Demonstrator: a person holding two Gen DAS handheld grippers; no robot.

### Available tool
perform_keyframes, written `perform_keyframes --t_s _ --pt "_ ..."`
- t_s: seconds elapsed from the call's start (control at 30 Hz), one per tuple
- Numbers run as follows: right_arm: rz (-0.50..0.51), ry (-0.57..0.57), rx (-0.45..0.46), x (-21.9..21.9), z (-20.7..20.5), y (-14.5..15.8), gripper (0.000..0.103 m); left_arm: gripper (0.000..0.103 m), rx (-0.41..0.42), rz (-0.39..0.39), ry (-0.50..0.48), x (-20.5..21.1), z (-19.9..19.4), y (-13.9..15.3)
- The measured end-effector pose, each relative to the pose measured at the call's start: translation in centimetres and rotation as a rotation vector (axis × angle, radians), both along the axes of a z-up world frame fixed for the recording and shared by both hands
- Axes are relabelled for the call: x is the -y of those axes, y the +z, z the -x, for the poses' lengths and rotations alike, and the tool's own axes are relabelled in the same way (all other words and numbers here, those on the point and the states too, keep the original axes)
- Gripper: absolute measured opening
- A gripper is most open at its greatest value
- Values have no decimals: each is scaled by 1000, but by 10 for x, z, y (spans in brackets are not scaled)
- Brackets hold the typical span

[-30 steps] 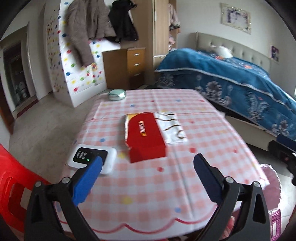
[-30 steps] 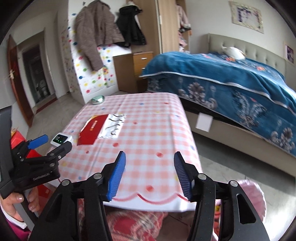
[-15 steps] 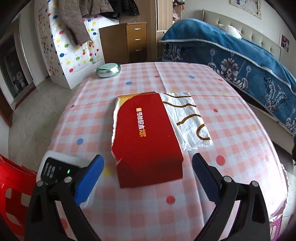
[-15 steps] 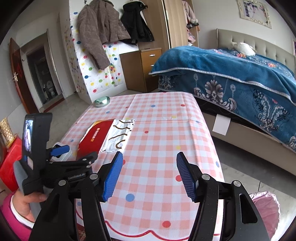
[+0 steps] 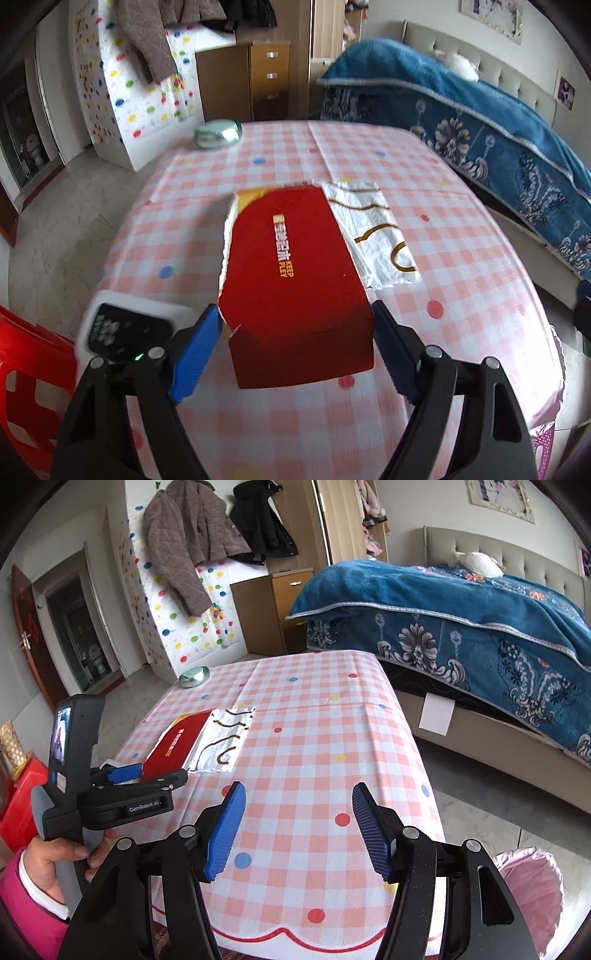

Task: Collect trash
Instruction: 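Grasp the white striped paper with the right tool while the left tool holds the red envelope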

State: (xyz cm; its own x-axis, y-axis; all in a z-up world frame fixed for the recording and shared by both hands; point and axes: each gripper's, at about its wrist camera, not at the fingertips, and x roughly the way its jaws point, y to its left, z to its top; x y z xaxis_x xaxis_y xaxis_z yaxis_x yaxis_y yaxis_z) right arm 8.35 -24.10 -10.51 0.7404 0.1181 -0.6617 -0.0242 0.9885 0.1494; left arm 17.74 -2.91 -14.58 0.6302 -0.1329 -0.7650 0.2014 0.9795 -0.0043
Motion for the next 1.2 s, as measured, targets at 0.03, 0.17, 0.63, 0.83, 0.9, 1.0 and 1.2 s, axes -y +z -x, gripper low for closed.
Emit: perform_keyframes --t_s 0.03,0.17,0.63,0.83,0.9,1.0,1.2 --pt "5 7 1 -3 1 1 61 79 31 9 4 -4 9 7" --pt "17 29 -1 -11 -1 3 61 79 108 47 31 -21 35 28" --pt "60 131 -108 -74 -72 -24 47 79 163 87 95 -66 49 28" --pt "70 99 -196 -87 -111 -47 37 79 176 95 109 -73 46 26" --pt "84 106 -194 -89 -115 -50 37 79 176 96 108 -73 47 25" --pt "155 122 -172 -98 -111 -52 35 79 180 89 107 -71 48 25" --pt "96 138 -156 -89 -92 -49 2 79 177 80 78 -58 61 28"
